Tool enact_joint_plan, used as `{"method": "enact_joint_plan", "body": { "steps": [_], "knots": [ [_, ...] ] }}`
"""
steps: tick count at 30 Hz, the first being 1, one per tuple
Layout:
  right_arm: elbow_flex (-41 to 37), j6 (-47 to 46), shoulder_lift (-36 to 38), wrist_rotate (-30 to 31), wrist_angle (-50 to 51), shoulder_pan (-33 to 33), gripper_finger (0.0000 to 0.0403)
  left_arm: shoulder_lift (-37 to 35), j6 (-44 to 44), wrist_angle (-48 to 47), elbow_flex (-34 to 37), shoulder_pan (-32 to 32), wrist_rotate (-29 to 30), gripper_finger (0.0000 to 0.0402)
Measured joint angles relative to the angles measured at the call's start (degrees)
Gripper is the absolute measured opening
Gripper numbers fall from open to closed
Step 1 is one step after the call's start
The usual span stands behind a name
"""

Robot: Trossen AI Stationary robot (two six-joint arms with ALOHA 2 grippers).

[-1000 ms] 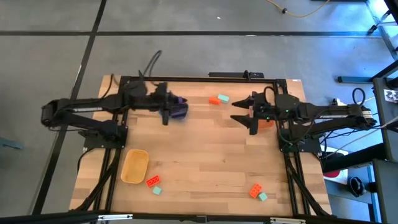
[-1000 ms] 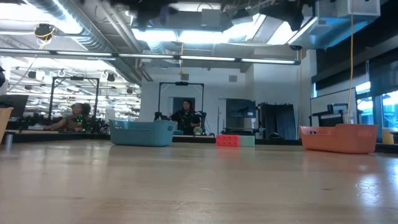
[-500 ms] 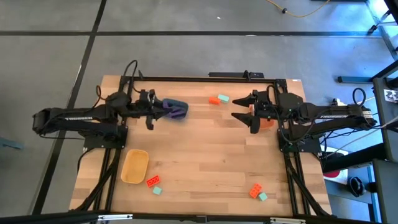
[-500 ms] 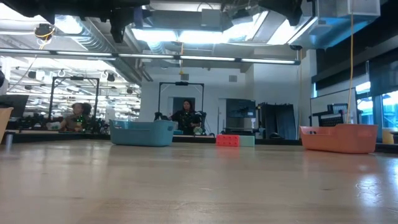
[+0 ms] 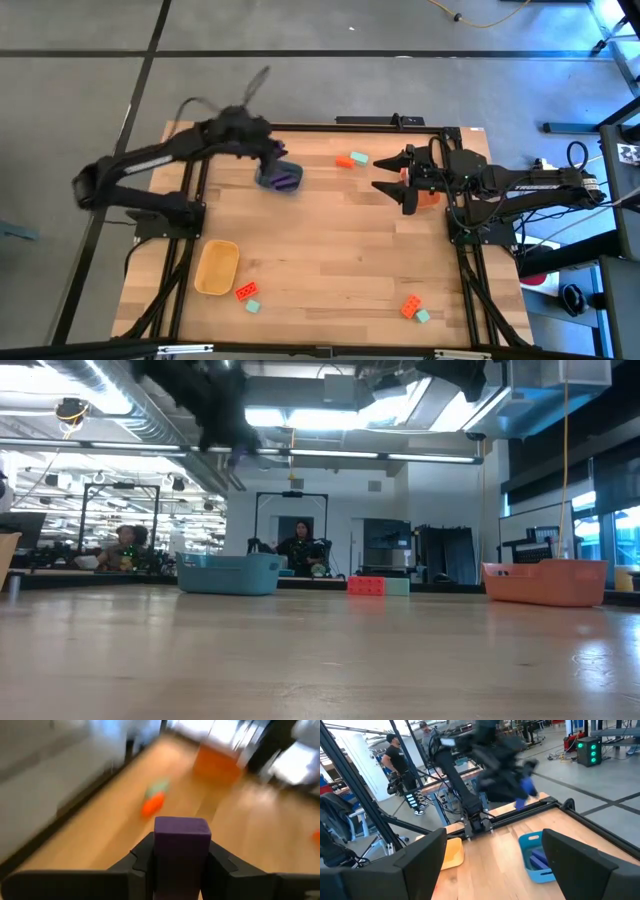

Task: Sort & place blocks by color
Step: Put the violet rectangle block into the blue bin, then put the right orange 8 stud game piece into the orange bin

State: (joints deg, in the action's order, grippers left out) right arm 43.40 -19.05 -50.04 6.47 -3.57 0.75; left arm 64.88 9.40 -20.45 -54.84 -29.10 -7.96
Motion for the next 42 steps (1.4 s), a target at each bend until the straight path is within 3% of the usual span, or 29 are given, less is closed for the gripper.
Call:
{"method": "enact_joint_plan", "body": {
  "steps": [3, 7, 11, 14, 27, 35, 42],
  "knots": [
    [0.0, 0.02, -0.01, -0.01, 0.2, 0.0, 0.0328, 9.09, -3.85, -7.4, -4.0, -2.94, -3.31, 0.0093],
    [0.0, 0.02, -0.02, 0.01, 0.64, 0.0, 0.0328, 18.44, -5.03, -9.26, -4.42, -3.34, -5.13, 0.0093],
    [0.0, 0.02, -0.04, 0.01, 1.46, -0.01, 0.0328, 24.98, -5.07, -9.65, -4.4, -1.48, -4.11, 0.0093],
    [0.0, 0.02, -0.04, 0.01, 2.06, -0.02, 0.0328, 27.72, -5.51, -8.95, -4.4, -0.06, -0.22, 0.0093],
    [0.0, 0.02, -0.04, 0.01, 2.25, -0.02, 0.0328, 30.65, -6.57, -9.08, -4.38, 0.15, 5.79, 0.0094],
    [0.0, 0.02, -0.04, 0.01, 2.25, 0.0, 0.0328, 30.65, -6.53, -9.09, -4.38, 0.15, 7.2, 0.0188],
    [0.0, 0.02, -0.04, 0.01, 2.23, -0.01, 0.0328, 28.22, -5.15, -9.92, -4.38, -0.51, 4.79, 0.0213]
  ]
}}
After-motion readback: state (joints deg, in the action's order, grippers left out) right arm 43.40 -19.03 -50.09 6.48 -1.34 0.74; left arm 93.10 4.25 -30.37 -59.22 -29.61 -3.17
